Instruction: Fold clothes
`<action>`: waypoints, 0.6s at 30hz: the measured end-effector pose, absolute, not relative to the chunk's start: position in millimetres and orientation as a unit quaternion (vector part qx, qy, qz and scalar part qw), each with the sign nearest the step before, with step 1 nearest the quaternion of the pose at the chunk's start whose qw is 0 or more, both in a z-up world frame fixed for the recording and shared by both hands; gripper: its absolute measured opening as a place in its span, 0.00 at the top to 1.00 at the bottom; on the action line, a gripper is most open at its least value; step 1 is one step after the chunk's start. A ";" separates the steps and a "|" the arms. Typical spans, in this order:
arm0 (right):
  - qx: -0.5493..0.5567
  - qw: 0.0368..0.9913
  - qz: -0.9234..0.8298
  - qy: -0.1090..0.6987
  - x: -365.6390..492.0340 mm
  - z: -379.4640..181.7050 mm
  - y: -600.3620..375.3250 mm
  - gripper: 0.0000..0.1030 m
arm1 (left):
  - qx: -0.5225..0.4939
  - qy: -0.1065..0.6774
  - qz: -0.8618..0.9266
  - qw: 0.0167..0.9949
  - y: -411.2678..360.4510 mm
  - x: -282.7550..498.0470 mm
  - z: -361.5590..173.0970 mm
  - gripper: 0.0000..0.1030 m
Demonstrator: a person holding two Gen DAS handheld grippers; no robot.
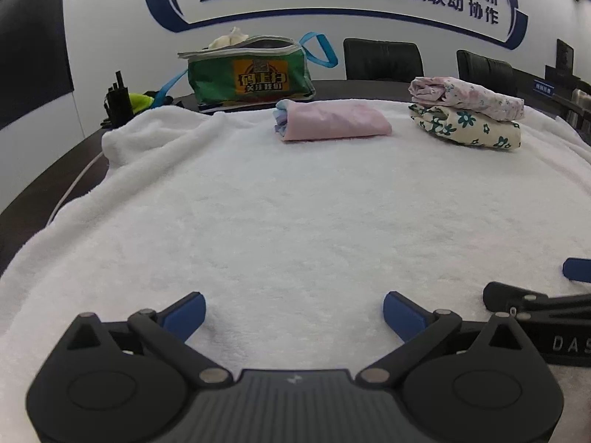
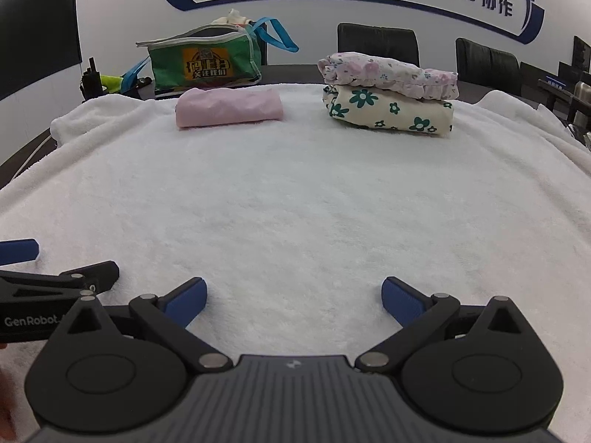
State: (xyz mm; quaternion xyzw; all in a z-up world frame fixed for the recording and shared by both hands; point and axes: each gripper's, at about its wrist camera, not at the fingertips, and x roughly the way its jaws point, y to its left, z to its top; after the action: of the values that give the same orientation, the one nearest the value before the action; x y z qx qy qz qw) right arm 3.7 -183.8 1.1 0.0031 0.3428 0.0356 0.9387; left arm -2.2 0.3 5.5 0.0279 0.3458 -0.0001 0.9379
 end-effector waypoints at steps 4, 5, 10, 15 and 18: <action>-0.012 0.937 0.035 0.347 3.1 2.0 -179.0 0.00 | 0.010 0.349 -0.006 0.937 6.2 -1.1 5.0 0.00; -0.012 0.937 0.037 0.348 3.8 2.1 -179.0 0.00 | 0.013 0.349 -0.005 0.937 5.4 -1.3 4.9 0.00; -0.015 0.935 0.045 0.352 7.0 2.3 -180.5 0.00 | 0.011 0.345 -0.007 0.939 6.0 -2.7 3.2 0.00; -0.019 0.939 0.055 0.338 4.6 -0.5 -181.0 0.00 | 0.011 0.344 -0.008 0.939 6.4 -3.3 3.3 0.00; -0.016 0.939 0.057 0.339 5.1 -0.5 -182.0 0.00 | 0.010 0.344 -0.008 0.939 6.7 -3.9 3.2 0.00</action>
State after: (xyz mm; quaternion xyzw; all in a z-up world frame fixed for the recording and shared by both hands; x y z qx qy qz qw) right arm 5.1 -182.0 -0.5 -0.0164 0.3387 0.0569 0.9390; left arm -3.9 6.7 3.2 0.0104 0.3436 -0.0079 0.9390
